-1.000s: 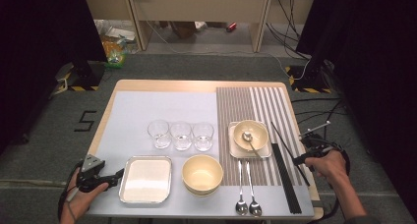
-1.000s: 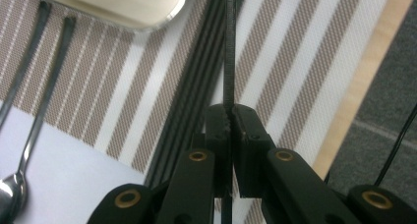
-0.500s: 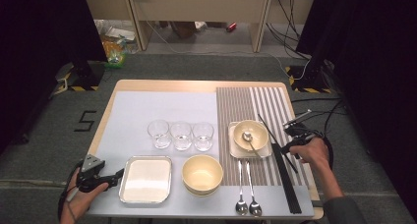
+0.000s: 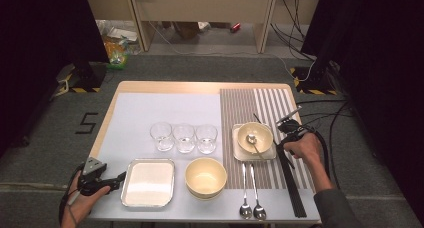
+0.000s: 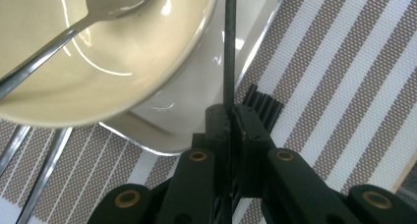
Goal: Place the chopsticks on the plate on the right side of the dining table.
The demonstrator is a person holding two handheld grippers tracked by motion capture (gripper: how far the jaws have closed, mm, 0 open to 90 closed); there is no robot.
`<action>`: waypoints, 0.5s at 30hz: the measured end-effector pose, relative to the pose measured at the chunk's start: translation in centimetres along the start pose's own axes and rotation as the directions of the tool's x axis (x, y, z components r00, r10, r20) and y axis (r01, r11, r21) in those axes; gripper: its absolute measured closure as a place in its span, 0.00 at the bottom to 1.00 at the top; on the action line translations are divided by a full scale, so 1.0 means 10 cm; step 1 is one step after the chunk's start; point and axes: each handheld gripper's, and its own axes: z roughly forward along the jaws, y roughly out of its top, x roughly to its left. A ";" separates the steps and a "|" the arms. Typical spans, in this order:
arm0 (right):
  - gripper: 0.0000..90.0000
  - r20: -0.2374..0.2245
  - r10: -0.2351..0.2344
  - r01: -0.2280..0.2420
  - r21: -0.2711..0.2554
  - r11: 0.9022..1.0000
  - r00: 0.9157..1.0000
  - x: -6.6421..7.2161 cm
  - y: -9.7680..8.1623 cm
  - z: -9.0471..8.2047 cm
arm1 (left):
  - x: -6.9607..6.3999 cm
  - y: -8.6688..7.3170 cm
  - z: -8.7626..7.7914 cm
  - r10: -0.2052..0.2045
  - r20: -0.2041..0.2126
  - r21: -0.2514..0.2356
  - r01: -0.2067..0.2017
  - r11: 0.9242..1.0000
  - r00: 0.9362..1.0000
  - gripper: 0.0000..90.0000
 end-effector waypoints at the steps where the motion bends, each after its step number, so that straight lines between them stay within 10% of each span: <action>1: 0.96 -0.005 0.001 -0.001 0.002 1.000 1.000 0.01 0.01 0.01 | 0.00 0.00 0.00 -0.001 -0.001 -0.001 0.001 1.000 1.000 0.19; 15: 0.96 0.019 -0.040 0.040 0.018 0.999 0.999 0.07 0.11 0.11 | 0.00 0.00 0.00 -0.002 0.000 -0.001 0.002 1.000 1.000 0.19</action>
